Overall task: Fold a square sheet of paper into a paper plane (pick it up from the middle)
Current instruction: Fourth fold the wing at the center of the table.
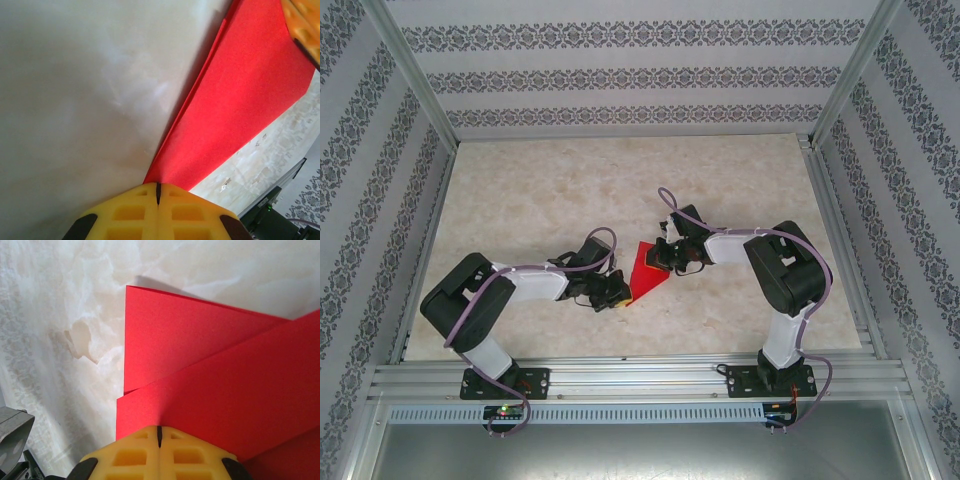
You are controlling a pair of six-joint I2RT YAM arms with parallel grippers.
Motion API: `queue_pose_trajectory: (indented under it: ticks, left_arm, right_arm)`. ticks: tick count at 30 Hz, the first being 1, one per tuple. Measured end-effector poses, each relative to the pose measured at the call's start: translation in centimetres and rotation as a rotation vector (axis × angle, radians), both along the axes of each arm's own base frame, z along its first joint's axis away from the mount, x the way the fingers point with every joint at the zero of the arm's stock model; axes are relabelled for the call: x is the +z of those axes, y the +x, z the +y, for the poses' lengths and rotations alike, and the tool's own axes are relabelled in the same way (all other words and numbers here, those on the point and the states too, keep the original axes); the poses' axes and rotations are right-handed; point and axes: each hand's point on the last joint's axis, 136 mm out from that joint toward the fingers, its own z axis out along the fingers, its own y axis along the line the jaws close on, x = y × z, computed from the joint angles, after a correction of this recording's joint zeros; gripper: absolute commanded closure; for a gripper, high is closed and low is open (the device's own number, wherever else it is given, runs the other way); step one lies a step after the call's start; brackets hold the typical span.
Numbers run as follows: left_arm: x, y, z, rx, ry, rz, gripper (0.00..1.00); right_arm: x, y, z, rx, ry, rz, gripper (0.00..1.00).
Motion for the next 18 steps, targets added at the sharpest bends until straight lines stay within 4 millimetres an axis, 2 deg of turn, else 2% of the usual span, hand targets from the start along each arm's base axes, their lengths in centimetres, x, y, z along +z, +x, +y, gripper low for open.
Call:
queue_pose_trajectory:
  ticks: [8, 14, 18]
  left_arm:
    - [0.6, 0.3, 0.2, -0.024, 0.016, -0.047, 0.97]
    - [3.8, 2.5, -0.5, -0.023, -0.006, -0.178, 0.96]
    - [3.8, 3.5, -1.3, -0.027, -0.017, -0.198, 0.98]
  right_arm:
    - [0.1, 0.0, 0.0, 0.002, -0.002, -0.002, 0.98]
    - [0.3, 0.0, 0.0, 0.008, -0.004, -0.016, 0.98]
    - [0.4, 0.1, -0.1, 0.009, 0.001, -0.026, 0.97]
